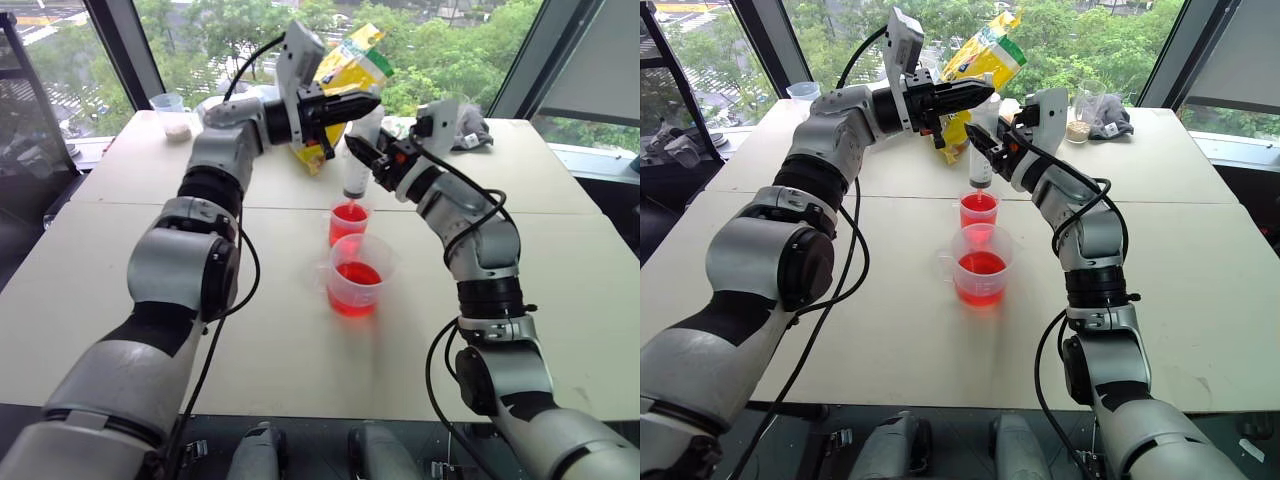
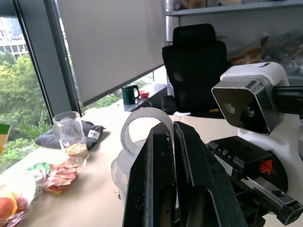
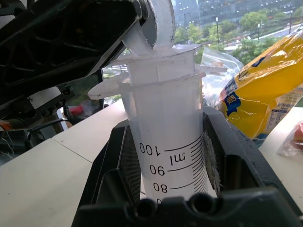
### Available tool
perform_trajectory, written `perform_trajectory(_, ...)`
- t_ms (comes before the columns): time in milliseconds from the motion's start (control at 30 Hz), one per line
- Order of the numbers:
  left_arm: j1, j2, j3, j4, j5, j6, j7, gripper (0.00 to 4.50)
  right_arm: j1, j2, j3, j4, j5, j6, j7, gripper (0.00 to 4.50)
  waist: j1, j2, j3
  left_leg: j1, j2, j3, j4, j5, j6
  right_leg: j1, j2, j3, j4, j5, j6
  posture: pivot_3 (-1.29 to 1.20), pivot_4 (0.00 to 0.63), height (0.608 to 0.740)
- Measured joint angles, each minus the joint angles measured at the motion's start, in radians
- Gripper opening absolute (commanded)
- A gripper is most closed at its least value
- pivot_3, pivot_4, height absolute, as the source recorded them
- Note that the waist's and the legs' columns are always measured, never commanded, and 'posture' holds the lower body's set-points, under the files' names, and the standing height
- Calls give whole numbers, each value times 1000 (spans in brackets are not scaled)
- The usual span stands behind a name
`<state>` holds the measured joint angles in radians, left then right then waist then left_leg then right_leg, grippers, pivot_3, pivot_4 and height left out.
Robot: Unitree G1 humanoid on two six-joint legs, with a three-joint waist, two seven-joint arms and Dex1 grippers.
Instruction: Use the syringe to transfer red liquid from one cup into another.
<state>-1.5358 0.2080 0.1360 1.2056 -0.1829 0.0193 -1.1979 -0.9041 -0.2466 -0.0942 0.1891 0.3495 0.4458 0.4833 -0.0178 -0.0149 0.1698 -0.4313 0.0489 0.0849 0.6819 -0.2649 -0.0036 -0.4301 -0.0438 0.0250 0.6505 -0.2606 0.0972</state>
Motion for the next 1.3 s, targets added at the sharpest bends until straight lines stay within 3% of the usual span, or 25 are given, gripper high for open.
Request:
perform_trajectory(200, -1, 5, 5, -1, -3, 13, 0, 28, -1, -1, 0, 0, 0, 0, 6, 1417, 0, 0, 0, 0, 0, 0, 0, 0, 0, 0, 0, 0, 0, 0, 0, 0, 150, 740)
perform_trajectory(233, -2, 9, 7, -1, -4, 15, 0, 300, -1, -1, 0, 0, 0, 0, 6, 1417, 0, 0, 0, 0, 0, 0, 0, 0, 0, 0, 0, 0, 0, 0, 0, 0, 150, 740)
perform_trajectory(333, -2, 20, 17, 7, -5, 30, -8, 1445, -1, -1, -3, 0, 5, 0, 4, 1417, 0, 0, 0, 0, 0, 0, 0, 0, 0, 0, 0, 0, 0, 0, 0, 0, 150, 740)
perform_trajectory(533, -1, 53, 31, 29, -8, 59, -14, 4424, -13, 0, -9, -58, 26, -11, 8, 1417, -1, 0, 0, 0, 0, 0, 0, 0, 0, 0, 0, 0, 0, 0, 0, 0, 150, 740)
perform_trajectory(800, 6, 148, 56, -20, -38, 100, -44, 4473, -9, 0, -9, -78, 28, -11, 9, 1417, -2, 0, 0, 0, 0, 0, -1, 0, 0, -1, 0, 0, 0, 0, 0, 0, 150, 740)
perform_trajectory(1033, 204, 177, 32, -211, -48, 174, -108, 4473, 0, -12, -12, -85, 35, 19, 1, 1417, 0, 0, 0, 0, 0, 0, 0, 0, 0, 0, -1, 0, 1, 0, 0, 0, 150, 740)
perform_trajectory(1133, 281, 170, 28, -329, -72, 238, -105, 4473, -43, -44, -41, -89, 50, 131, -76, 1417, 2, 0, 0, -2, 0, -1, 1, 0, 0, -1, -2, 0, 2, 0, 0, 0, 150, 740)
perform_trajectory(1300, 475, 175, -10, -599, -113, 361, -93, 4473, -238, -243, -147, -92, 70, 499, -211, 1417, 6, 1, 0, -4, 0, -2, 0, 0, 0, -4, -2, 0, 1, 0, 0, 0, 150, 740)
